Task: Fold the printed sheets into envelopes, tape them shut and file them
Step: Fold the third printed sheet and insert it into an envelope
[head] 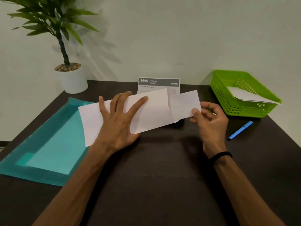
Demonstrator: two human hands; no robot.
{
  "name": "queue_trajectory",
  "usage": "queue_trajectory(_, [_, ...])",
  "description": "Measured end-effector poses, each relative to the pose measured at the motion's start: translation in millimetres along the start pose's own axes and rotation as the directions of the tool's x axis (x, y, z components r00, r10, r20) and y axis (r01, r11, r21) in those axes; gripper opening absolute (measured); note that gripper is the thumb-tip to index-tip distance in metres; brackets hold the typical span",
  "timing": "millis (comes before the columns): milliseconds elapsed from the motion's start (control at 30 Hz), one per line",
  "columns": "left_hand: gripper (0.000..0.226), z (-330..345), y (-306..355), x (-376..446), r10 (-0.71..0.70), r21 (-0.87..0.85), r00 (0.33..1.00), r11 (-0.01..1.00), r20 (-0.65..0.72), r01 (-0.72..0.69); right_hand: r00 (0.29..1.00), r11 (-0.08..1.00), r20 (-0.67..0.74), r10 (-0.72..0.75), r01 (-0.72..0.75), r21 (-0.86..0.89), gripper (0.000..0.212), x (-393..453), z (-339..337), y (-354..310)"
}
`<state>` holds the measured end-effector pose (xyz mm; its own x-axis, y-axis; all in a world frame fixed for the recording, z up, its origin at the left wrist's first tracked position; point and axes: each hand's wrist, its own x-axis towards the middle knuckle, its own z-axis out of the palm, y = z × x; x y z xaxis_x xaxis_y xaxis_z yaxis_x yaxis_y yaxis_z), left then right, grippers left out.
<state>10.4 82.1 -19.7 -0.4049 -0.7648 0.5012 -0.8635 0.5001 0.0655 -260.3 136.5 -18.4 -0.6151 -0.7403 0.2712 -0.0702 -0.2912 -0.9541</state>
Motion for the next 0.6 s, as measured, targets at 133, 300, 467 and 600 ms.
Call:
queue_trajectory(133, [0.117, -1, 3, -3, 0.02, -0.012, 1.0, 1.0, -0.002, -0.02, 1.0, 1.0, 0.012, -0.003, 0.003, -0.026, 0.023, -4, 4, -1])
queue_trajectory(300, [0.114, -4, 11, -6, 0.018, -0.04, 1.0, 0.999, -0.015, -0.018, 0.995, 0.988, 0.041, -0.086, 0.09, -0.124, 0.02, -10, 6, 0])
queue_trajectory(467, [0.114, -3, 13, -8, -0.005, -0.049, 0.999, 0.999, -0.031, 0.003, 0.969, 0.936, 0.082, -0.235, 0.248, -0.251, 0.015, -19, 11, 1])
queue_trajectory(600, [0.11, -3, 15, -9, -0.018, -0.053, 0.999, 0.998, -0.046, 0.015, 0.936, 0.893, 0.155, -0.315, 0.348, -0.286, 0.01, -20, 14, 8])
